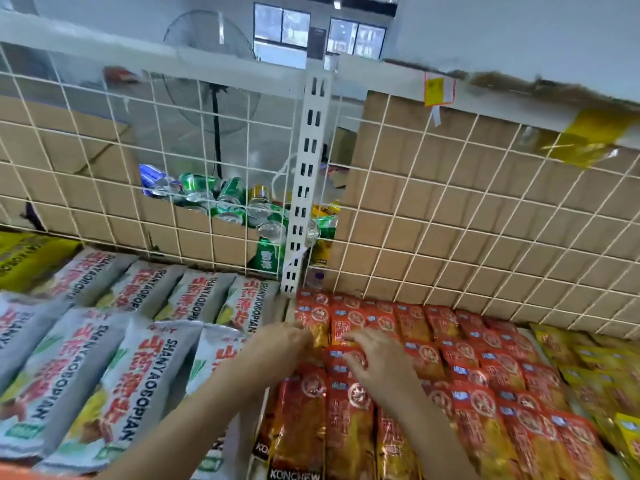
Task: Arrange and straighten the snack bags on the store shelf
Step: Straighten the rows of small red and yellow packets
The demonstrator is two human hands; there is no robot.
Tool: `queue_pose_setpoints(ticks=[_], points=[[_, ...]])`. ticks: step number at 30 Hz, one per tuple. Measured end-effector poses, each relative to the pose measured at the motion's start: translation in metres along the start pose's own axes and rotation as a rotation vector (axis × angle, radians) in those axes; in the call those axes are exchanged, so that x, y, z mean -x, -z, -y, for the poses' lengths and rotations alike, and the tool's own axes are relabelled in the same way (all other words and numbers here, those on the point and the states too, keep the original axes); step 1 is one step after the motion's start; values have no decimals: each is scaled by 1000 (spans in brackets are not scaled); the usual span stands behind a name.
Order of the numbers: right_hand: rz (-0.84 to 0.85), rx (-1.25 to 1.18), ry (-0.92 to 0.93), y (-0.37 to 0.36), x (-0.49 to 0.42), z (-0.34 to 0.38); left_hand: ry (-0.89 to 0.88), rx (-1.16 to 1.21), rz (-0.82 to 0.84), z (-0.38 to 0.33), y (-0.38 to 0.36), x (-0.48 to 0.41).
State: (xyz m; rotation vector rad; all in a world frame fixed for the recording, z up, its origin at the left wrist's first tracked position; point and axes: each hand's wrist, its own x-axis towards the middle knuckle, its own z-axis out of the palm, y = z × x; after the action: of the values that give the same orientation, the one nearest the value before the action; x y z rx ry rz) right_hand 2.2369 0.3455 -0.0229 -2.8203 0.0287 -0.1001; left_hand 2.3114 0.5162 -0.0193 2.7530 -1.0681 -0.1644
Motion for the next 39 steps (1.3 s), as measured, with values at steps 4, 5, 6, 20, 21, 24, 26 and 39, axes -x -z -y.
queue_pose_setpoints(ticks=[4,5,6,20,21,24,26,39], points=[[27,15,2,-7,-2,3,-18,4,37,8,0,-4],[29,15,2,-8,-2,3,-22,9,41,9,0,-5],[31,14,4,-10,-2,2,-19,17,51,10,0,-6],[193,-4,123,-15,-6,17,-63,-98,194,10,0,-18],[206,6,127,-15,-7,18,-59,-88,200,11,0,-18],[212,25,151,-14,-7,17,-57,-53,196,13,-1,-17],[196,17,158,-13,-6,18,-54,-36,177,14,0,-17],[55,-172,109,-19,-5,16,46,205,131,24,9,-23]])
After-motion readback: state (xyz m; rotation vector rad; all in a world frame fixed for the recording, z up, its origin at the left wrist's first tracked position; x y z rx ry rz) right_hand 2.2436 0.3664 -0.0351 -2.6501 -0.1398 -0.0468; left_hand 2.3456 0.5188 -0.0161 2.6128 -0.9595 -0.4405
